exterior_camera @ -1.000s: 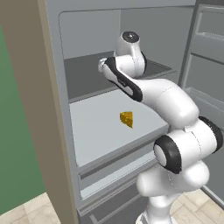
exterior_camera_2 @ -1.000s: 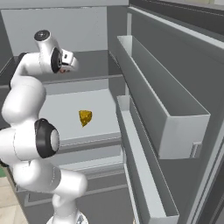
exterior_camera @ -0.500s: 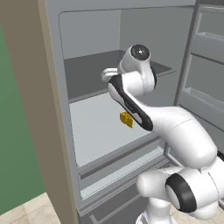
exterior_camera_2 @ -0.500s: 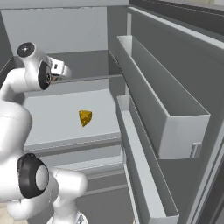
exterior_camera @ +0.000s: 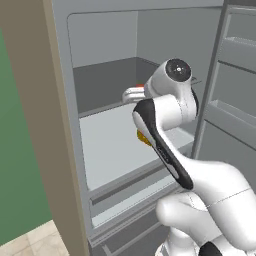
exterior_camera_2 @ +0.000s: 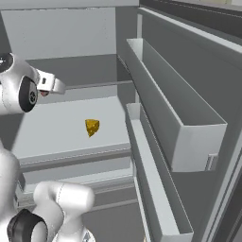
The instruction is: Take the cheese, shrimp, and sweet potato from the fridge and place them on the plate on the dining counter to create an appetizer plate.
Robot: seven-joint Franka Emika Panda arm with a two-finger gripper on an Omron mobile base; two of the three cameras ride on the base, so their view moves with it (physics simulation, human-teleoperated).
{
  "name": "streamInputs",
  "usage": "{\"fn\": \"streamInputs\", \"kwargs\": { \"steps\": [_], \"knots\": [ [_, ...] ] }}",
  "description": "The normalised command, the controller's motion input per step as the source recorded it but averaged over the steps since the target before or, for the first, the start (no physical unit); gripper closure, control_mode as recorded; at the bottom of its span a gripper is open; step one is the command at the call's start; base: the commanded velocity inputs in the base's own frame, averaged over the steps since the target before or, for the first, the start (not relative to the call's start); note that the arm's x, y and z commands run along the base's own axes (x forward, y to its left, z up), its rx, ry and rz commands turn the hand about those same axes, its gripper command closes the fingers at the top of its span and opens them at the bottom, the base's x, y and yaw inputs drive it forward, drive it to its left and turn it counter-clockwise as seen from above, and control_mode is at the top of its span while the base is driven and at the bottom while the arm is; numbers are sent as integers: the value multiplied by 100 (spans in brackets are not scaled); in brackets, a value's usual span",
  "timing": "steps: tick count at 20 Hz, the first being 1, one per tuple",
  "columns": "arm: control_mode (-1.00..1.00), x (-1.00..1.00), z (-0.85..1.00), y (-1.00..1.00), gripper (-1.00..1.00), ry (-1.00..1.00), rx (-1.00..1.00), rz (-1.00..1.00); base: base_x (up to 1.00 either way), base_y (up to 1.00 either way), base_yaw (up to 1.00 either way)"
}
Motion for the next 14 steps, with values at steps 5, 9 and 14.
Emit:
{"fn": "streamInputs", "kwargs": {
  "steps": [5, 9, 14],
  "knots": [
    [-100, -99, 0, 0, 100, -4, 0, 0, 0, 0, 0],
    [100, -25, 0, 0, 100, 0, 0, 0, -75, 0, 0],
    [100, 0, 0, 0, 100, 0, 0, 0, -100, 3, 0]
  ]
}}
